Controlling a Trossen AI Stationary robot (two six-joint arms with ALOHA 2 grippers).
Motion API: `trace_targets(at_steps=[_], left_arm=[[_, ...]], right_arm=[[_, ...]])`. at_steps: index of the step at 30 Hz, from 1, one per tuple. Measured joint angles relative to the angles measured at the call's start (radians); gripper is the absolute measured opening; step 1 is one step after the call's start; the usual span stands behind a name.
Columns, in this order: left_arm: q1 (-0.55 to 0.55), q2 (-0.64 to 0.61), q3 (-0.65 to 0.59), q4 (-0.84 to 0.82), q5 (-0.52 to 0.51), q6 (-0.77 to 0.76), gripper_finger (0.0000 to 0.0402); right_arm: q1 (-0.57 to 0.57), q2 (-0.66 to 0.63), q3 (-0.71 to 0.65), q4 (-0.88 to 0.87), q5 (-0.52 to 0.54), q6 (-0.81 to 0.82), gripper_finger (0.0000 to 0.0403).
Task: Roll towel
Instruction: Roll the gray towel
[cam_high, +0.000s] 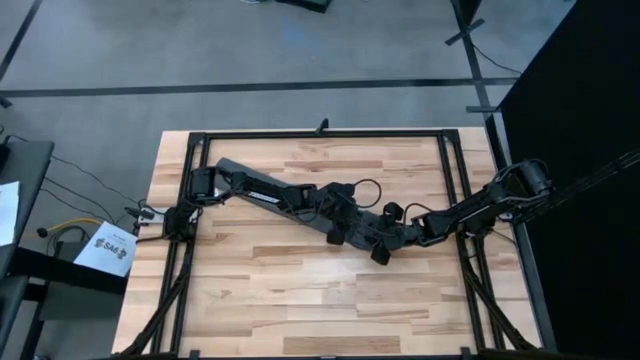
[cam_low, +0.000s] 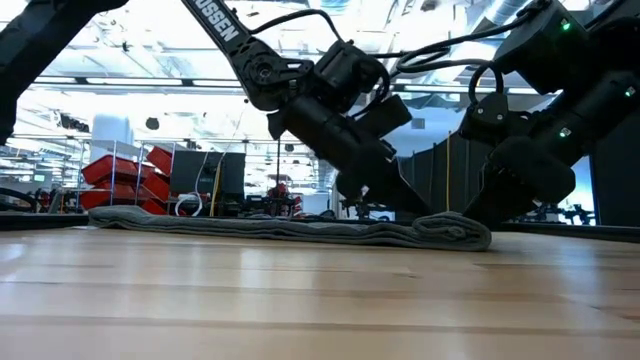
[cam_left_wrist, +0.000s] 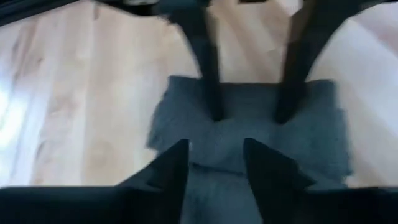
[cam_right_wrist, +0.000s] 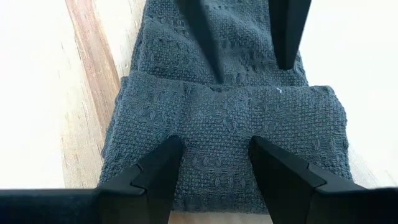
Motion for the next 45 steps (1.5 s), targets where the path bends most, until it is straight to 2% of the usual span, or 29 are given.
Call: trace_targets(at_steps=[3,6,13,20,26,30,33,39,45], left_arm=[[0.000,0.000,0.001,-0.001,0.077,0.014,0.0184],[-0.002,0.000,0.001,0.008,0.132,0.032,0.0199],[0.008,0.082,0.023,0.058,0.142,0.053,0.0197],[0.024,0.091,0.026,0.025,0.154,0.038,0.0196],[0.018,0.093,0.024,-0.006,0.154,0.018,0.0195],[0.015,0.094,0.019,-0.009,0.149,-0.004,0.0195],[0.015,0.095,0.018,-0.014,0.150,-0.013,0.0195],[0.015,0.096,0.017,-0.015,0.149,-0.021,0.0195],[0.015,0.097,0.016,-0.014,0.150,-0.025,0.0195]], right_arm=[[0.000,0.000,0.000,0.000,0.000,0.000,0.0189],[0.000,0.000,0.000,0.000,0.000,0.000,0.0189],[0.001,0.000,0.000,0.003,0.000,0.000,0.0189],[0.009,-0.011,0.000,-0.004,0.002,0.000,0.0189],[0.015,-0.153,-0.003,-0.106,-0.027,-0.001,0.0189],[0.023,-0.298,-0.002,-0.263,-0.052,0.051,0.0189],[0.055,-0.318,-0.018,-0.334,-0.058,0.079,0.0189],[0.071,-0.188,-0.054,-0.259,-0.036,0.102,0.0189],[0.056,-0.013,-0.047,-0.039,0.010,0.075,0.0189]])
